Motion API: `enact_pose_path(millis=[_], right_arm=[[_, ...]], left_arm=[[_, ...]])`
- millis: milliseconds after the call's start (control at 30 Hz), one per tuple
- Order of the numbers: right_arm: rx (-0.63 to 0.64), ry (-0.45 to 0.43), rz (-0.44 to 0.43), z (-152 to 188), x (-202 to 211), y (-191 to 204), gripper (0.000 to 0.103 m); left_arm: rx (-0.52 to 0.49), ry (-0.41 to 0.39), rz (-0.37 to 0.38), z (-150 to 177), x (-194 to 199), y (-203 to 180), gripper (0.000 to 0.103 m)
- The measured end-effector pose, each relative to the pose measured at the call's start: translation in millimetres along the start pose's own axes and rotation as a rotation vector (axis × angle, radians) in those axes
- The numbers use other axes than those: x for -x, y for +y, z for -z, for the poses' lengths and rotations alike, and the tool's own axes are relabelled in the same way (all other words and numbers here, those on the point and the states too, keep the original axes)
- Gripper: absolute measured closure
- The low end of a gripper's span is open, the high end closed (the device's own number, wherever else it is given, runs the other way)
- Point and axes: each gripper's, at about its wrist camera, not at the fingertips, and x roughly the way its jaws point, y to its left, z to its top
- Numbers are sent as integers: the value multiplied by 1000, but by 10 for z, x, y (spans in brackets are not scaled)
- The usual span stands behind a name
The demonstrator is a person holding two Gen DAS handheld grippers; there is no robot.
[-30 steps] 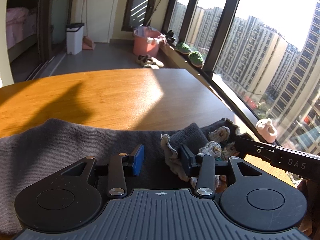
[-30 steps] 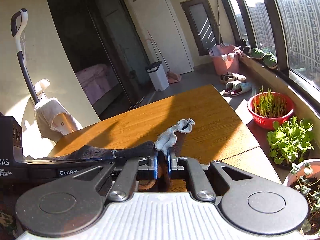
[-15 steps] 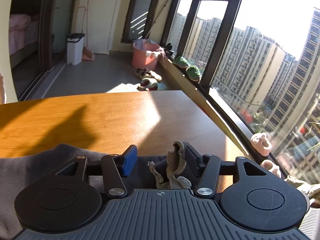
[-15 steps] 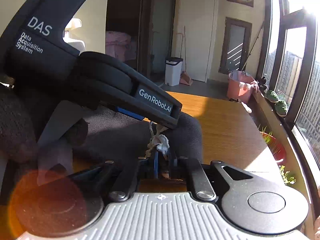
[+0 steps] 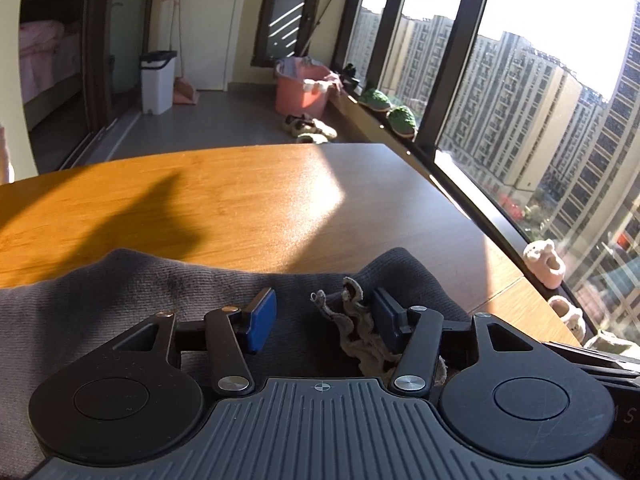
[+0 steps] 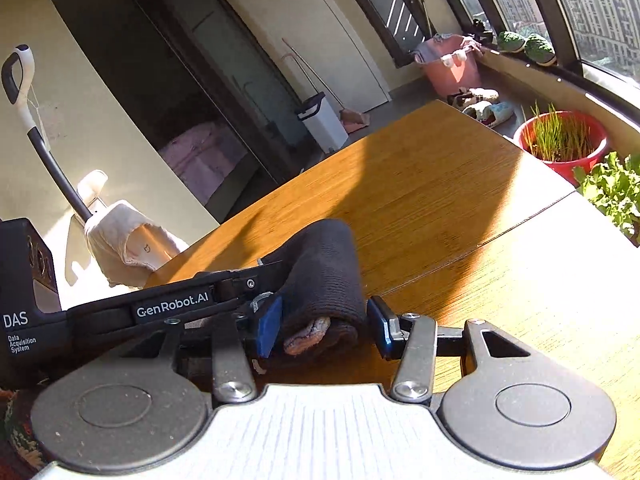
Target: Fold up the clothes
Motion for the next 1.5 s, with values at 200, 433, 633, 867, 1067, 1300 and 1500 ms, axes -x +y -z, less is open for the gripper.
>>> enact_pose_path(millis=[200,433,633,867,1067,1300,1500], right_arm=[[89,19,-23,-52,170,61,73],[647,-54,321,11,176,606,73],[1108,-88,540,574,-247,1023,72],[1000,-80,415,474,-147,975,68],[385,-62,61,-118,285,402,61],[137,-29,84,-260,-18,18,61],[158,-26,91,-118,32,-12,50]], left_arm=[[38,-1,17,9,56,47,46],[133,-12,72,-32,310,174,42],[229,18,181,-157,327,182,45],[139,46,198,-225,110,-156,56],[100,54,152,-138,3,-137,50],[125,51,138,-100,32,-12,44],[108,45,105,-83,143,22,44]])
